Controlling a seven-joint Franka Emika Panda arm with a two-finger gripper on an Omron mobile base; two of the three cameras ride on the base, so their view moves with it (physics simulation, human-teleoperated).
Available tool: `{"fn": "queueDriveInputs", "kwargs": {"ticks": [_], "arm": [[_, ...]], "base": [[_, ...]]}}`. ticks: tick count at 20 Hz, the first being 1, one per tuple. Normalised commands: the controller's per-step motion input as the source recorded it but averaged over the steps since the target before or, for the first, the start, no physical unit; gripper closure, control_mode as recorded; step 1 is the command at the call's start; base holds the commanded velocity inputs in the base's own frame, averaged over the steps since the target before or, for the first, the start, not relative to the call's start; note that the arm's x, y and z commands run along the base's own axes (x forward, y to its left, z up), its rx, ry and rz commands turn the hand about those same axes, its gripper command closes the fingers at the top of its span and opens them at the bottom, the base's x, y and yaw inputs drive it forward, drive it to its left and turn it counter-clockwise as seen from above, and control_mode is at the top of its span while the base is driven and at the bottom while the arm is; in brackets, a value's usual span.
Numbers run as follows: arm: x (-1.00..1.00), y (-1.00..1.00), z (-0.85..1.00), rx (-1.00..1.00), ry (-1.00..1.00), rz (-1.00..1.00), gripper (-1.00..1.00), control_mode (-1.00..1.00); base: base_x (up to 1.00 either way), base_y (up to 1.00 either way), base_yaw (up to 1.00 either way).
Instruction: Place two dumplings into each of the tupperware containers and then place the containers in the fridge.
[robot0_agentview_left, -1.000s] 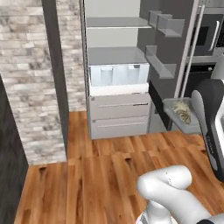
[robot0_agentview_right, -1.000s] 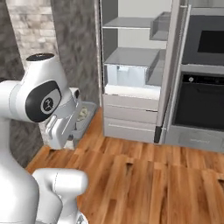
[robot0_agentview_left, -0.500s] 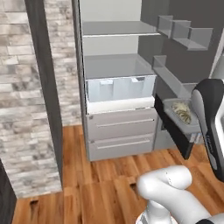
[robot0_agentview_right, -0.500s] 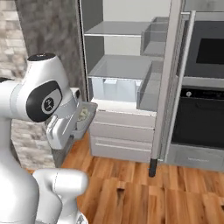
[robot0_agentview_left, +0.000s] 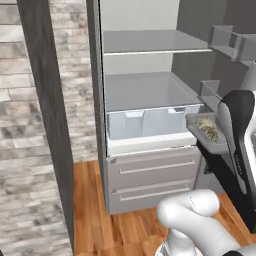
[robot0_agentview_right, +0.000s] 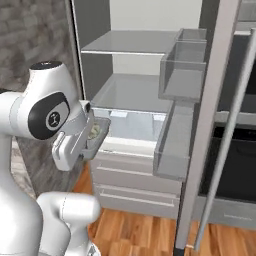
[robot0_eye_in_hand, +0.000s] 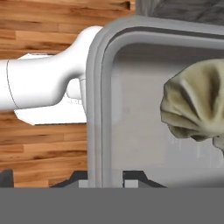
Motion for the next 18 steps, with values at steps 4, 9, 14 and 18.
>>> {"fn": "queueDriveInputs", "kwargs": {"ticks": [4, 9, 14, 18], "arm": [[0.0, 0.0, 0.0, 0.0, 0.0, 0.0, 1.0, 1.0], [0.0, 0.0, 0.0, 0.0, 0.0, 0.0, 1.0, 1.0], [0.0, 0.0, 0.0, 0.0, 0.0, 0.0, 1.0, 1.0], [0.0, 0.0, 0.0, 0.0, 0.0, 0.0, 1.0, 1.0]], "base": [[0.85, 0.0, 0.0], [0.66, -0.13, 0.0], [0.56, -0.34, -0.05], [0.67, -0.34, -0.07]]}}
